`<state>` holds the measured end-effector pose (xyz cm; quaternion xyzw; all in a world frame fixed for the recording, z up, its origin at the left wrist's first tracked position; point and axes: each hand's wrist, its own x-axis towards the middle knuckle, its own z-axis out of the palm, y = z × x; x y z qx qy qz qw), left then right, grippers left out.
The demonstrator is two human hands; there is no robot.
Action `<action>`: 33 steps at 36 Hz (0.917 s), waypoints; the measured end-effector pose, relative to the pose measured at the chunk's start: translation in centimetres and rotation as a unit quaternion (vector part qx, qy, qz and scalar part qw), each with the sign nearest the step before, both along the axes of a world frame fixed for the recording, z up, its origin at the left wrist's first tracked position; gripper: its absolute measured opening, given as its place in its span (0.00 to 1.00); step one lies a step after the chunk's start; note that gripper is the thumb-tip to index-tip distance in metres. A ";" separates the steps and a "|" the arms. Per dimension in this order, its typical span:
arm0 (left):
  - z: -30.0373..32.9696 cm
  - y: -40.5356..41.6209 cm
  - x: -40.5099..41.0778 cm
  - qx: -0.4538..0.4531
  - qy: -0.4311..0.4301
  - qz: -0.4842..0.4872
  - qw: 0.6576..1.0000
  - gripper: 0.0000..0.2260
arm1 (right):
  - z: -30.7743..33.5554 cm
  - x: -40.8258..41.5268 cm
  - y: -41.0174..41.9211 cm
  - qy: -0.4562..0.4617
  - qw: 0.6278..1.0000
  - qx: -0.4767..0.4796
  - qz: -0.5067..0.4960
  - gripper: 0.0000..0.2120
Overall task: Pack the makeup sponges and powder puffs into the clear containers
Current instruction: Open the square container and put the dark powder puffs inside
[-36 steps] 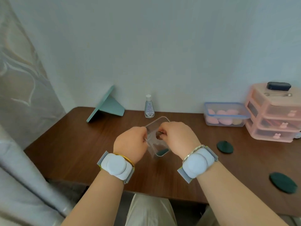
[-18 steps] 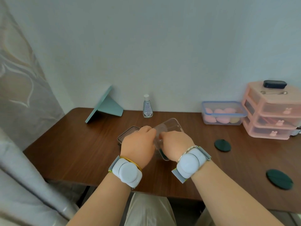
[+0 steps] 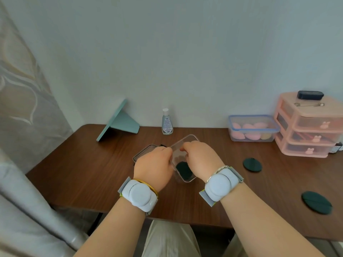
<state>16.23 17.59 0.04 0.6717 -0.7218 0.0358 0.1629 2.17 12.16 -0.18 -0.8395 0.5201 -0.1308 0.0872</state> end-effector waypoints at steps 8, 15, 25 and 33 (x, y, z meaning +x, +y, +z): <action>0.2 -0.4 -0.8 0.016 0.042 0.022 0.999 0.03 | 1.3 -2.9 0.9 -0.117 0.988 -0.087 -0.052 0.15; -0.3 -1.4 -4.0 0.034 0.062 0.003 0.998 0.02 | 0.4 -7.7 1.1 -0.183 0.938 -0.273 -0.112 0.11; -0.4 -2.7 -8.0 0.036 0.057 -0.033 0.997 0.02 | -4.8 -15.3 -0.7 0.001 0.952 0.052 -0.303 0.23; 0.0 -3.3 -8.7 0.025 0.033 -0.022 0.999 0.03 | -5.9 -16.2 -1.8 0.043 0.952 0.128 -0.275 0.22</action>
